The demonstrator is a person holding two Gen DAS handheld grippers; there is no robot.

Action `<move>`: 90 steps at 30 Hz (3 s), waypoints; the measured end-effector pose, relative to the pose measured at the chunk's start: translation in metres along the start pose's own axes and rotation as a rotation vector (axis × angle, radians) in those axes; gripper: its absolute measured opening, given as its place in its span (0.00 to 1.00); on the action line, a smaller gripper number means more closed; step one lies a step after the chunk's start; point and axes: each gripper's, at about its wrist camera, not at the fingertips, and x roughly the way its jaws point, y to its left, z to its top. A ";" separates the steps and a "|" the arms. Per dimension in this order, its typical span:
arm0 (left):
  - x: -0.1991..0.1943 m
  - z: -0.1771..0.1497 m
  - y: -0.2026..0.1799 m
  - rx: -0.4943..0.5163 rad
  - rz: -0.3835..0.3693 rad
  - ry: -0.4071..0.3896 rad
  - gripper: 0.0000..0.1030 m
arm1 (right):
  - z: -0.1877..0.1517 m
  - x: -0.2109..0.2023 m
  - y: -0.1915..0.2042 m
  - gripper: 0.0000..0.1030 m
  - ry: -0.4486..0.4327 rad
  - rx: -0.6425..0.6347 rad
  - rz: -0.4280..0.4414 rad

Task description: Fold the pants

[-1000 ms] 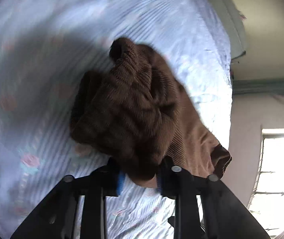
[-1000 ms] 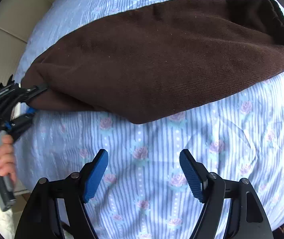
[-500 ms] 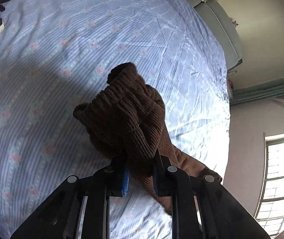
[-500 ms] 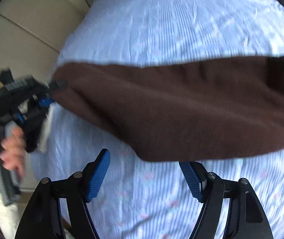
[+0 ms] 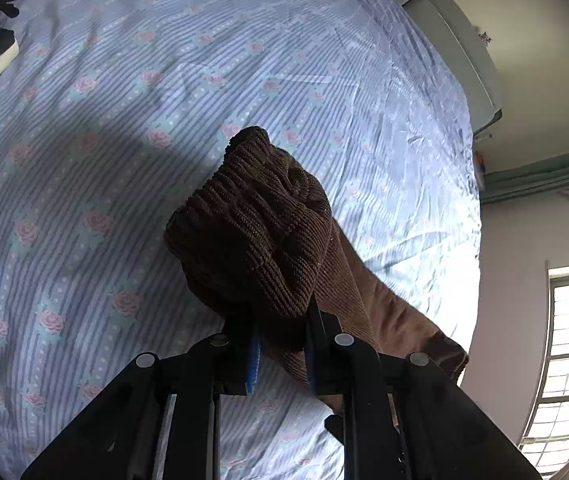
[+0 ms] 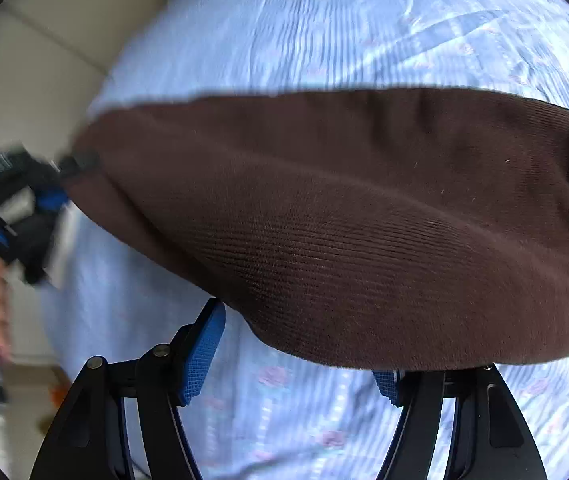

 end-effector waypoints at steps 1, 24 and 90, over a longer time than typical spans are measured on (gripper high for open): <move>0.000 0.000 0.002 -0.001 0.000 -0.001 0.18 | 0.000 -0.008 0.008 0.64 -0.025 -0.026 0.030; -0.010 -0.047 0.027 0.200 0.404 -0.009 0.61 | -0.074 -0.046 -0.021 0.42 0.021 0.094 0.005; 0.092 -0.208 -0.199 0.867 0.364 0.034 0.63 | 0.008 -0.111 -0.322 0.32 -0.365 0.638 -0.050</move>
